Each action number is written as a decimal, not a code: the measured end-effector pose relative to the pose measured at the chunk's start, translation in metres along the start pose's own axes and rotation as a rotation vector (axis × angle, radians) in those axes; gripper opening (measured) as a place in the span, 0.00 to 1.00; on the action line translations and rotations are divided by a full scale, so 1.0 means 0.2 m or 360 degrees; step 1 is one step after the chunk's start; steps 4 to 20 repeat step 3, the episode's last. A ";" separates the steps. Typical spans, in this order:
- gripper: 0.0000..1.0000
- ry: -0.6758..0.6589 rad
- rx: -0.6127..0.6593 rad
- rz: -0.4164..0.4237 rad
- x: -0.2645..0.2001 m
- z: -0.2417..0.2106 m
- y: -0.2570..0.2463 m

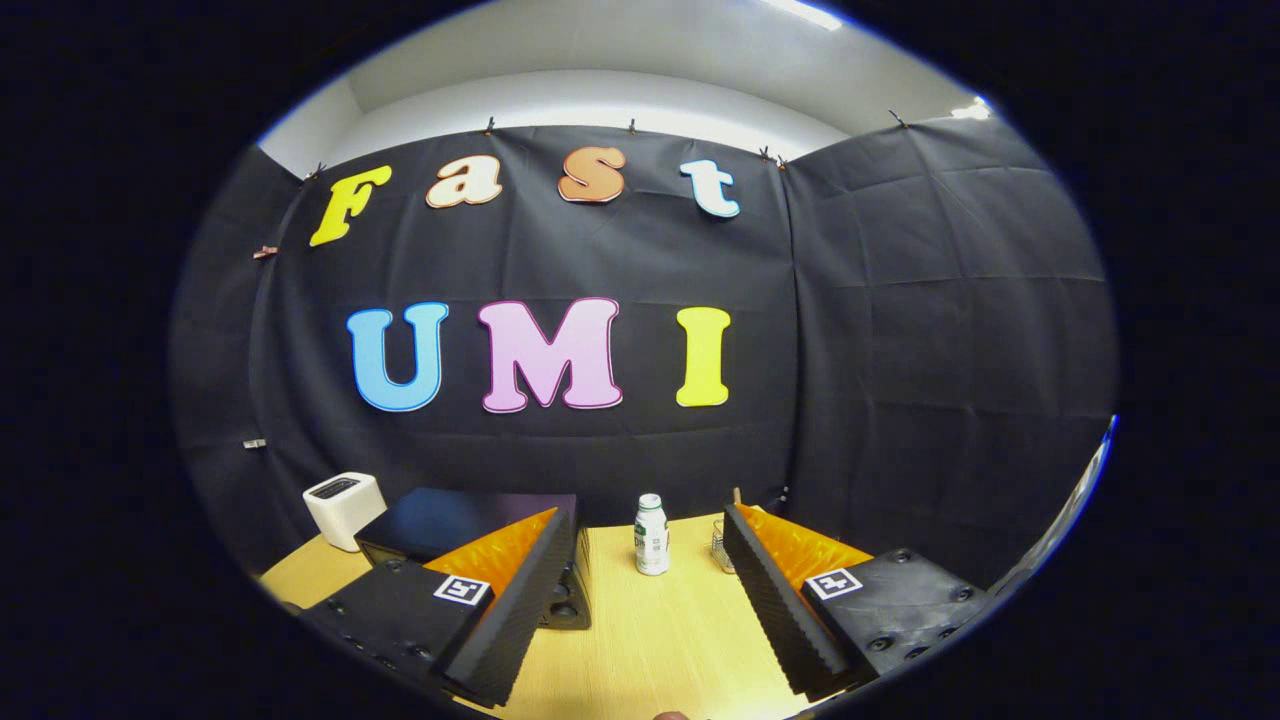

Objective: Open the toaster oven, put the food inside, and close the toaster oven door.

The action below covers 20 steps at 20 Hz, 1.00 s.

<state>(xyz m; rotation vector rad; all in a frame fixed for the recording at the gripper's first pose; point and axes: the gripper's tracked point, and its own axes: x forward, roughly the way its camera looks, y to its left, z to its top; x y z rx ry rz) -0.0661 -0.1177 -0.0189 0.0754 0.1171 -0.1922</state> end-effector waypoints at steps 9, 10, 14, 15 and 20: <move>0.99 -0.0011 0.0034 0.0008 0.03 0.02 0.03; 0.99 -0.0011 0.0034 0.0008 0.03 0.02 0.03; 0.99 -0.0011 0.0034 0.0008 0.03 0.02 0.03; 0.99 -0.0011 0.0034 0.0008 0.03 0.02 0.03; 0.99 -0.0011 0.0034 0.0008 0.03 0.02 0.03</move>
